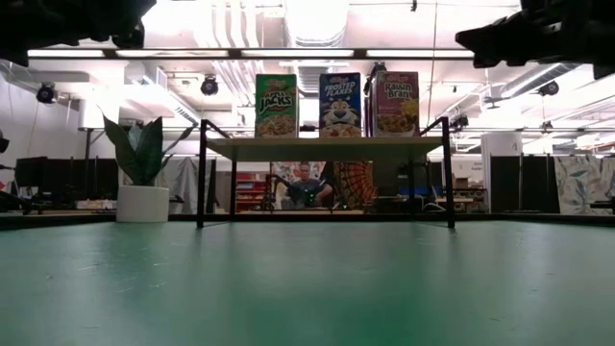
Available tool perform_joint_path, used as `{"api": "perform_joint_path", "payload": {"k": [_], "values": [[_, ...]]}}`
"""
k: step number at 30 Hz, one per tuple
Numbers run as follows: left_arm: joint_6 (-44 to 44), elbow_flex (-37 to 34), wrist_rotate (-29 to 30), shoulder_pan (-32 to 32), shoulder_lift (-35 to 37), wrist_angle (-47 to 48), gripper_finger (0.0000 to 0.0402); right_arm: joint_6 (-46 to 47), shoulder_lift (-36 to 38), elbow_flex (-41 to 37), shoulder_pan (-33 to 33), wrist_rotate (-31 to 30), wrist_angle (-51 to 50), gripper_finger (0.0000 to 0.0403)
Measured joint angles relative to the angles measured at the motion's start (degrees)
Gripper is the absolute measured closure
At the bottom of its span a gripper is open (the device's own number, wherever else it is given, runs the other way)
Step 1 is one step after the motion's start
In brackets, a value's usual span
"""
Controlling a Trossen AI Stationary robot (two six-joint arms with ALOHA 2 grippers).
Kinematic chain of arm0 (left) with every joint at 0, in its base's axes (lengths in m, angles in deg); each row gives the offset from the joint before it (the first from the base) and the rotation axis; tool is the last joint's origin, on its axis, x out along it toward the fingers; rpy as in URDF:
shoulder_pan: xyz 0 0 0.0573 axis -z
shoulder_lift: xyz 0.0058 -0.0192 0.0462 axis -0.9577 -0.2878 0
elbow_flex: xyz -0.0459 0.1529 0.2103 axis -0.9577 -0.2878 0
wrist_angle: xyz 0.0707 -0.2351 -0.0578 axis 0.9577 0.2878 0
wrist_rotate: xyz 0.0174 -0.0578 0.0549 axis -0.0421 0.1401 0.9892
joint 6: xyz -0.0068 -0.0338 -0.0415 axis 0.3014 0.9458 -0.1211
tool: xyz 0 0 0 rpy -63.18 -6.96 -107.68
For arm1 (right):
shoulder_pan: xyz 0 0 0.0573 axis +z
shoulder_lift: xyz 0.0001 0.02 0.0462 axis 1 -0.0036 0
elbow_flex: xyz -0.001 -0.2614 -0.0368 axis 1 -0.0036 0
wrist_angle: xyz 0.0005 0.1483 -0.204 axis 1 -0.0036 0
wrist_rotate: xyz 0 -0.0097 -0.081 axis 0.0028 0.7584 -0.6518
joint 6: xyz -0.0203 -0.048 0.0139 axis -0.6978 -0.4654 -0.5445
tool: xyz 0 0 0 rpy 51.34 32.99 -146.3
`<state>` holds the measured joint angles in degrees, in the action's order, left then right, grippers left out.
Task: Stack cereal on shelf
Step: Return to Home Position
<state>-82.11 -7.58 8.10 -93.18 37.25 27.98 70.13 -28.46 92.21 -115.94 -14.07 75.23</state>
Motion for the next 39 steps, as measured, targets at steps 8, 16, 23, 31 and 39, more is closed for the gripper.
{"api": "perform_joint_path", "payload": {"k": [8,16,23,31,39], "values": [[1.9,-0.2,0.1,-0.1,5.3,5.5,0.0402,2.3,6.7,-3.1,0.0,-0.1,-0.2,0.0394],[5.1,-4.8,0.1,-0.1,11.9,5.4,0.0402,3.7,12.9,-4.7,0.0,-5.6,-5.0,0.0394],[8.7,-8.4,0.2,-0.1,15.5,4.2,0.0402,4.7,17.0,-5.2,0.0,-7.8,-9.3,0.0394],[9.0,-13.6,2.0,-0.2,15.5,3.7,0.0402,4.6,19.2,-9.0,0.0,-11.3,-10.5,0.0394],[8.4,-17.5,3.2,-0.2,14.8,3.4,0.0402,4.0,19.6,-15.7,0.0,-17.6,-6.8,0.0394]]}}
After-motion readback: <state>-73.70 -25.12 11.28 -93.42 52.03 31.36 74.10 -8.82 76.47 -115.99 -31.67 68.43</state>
